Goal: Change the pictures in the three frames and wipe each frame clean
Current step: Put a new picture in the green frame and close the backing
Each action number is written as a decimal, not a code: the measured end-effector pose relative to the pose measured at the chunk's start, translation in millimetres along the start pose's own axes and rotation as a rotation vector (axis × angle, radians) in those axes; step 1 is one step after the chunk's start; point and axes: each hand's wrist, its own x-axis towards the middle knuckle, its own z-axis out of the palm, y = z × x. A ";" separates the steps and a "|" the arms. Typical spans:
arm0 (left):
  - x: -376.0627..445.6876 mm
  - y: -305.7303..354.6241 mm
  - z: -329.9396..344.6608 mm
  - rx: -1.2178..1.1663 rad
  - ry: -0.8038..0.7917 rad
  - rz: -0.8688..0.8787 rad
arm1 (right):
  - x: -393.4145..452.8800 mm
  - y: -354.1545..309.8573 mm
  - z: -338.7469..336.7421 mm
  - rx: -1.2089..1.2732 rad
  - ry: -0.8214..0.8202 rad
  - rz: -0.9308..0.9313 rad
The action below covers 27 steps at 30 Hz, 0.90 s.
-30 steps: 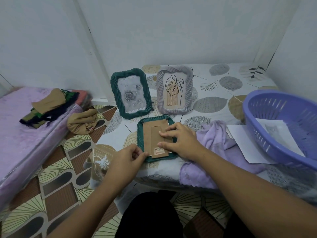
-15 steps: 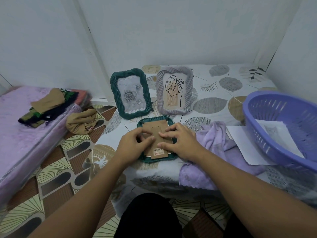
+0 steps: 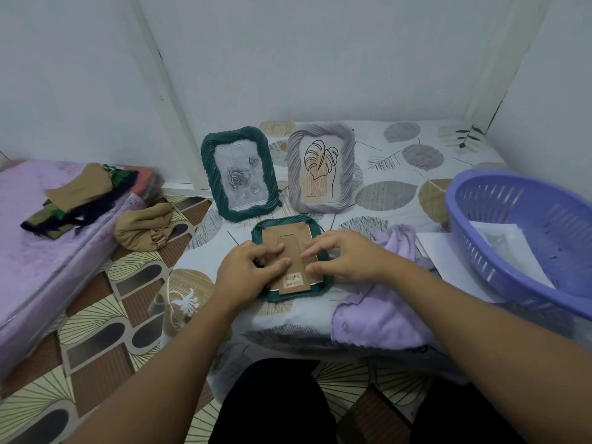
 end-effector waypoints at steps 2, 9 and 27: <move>0.1 -0.3 0.2 -0.007 0.007 0.001 | -1.5 0.3 -7.9 0.000 -0.087 0.012; 0.1 -0.2 0.2 -0.017 0.010 0.001 | -6.8 9.9 -2.5 0.049 -0.068 0.035; 2.1 -1.8 0.3 -0.010 -0.010 0.002 | -11.2 21.5 13.7 0.268 0.007 0.048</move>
